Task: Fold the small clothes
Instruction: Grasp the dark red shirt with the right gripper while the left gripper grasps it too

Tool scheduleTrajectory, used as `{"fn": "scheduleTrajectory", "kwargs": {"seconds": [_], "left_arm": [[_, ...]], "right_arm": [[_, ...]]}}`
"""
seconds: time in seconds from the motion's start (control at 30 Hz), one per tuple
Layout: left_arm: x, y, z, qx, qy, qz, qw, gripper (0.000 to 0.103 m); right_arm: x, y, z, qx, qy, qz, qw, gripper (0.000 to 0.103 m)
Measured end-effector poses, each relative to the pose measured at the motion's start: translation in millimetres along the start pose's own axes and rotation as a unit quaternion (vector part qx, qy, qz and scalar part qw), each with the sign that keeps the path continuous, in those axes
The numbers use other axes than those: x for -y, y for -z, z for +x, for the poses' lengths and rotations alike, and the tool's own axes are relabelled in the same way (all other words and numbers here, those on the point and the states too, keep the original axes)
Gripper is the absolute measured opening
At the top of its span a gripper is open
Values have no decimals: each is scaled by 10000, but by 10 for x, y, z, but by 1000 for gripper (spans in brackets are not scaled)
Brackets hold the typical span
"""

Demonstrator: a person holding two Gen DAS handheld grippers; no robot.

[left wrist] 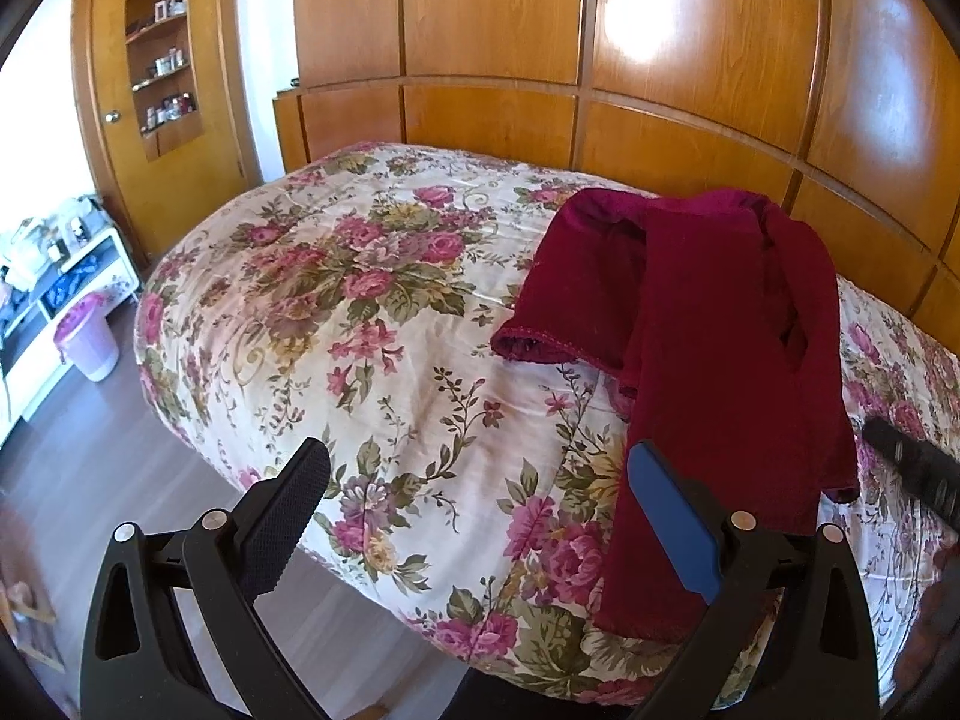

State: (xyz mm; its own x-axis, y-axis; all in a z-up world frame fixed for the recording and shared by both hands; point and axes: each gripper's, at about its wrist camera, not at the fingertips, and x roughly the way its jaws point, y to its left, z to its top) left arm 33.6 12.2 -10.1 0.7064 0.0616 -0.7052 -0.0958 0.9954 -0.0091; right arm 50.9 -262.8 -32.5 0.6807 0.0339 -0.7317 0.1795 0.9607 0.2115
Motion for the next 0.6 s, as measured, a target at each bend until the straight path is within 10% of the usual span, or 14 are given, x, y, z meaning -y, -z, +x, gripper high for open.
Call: {"fn": "scheduleTrajectory", "kwargs": {"seconds": [0.13, 0.3, 0.6], "left_arm": [[-2, -22, 75, -51, 37, 5, 10000, 99], [32, -44, 129, -19, 283, 121, 9995, 99], [256, -104, 244, -138, 1116, 682, 9913, 84]], "right_arm": [[-19, -221, 244, -209, -283, 131, 9993, 83], [-152, -379, 609, -645, -530, -215, 9963, 20], [206, -594, 217, 162, 489, -914, 9945, 5]]}}
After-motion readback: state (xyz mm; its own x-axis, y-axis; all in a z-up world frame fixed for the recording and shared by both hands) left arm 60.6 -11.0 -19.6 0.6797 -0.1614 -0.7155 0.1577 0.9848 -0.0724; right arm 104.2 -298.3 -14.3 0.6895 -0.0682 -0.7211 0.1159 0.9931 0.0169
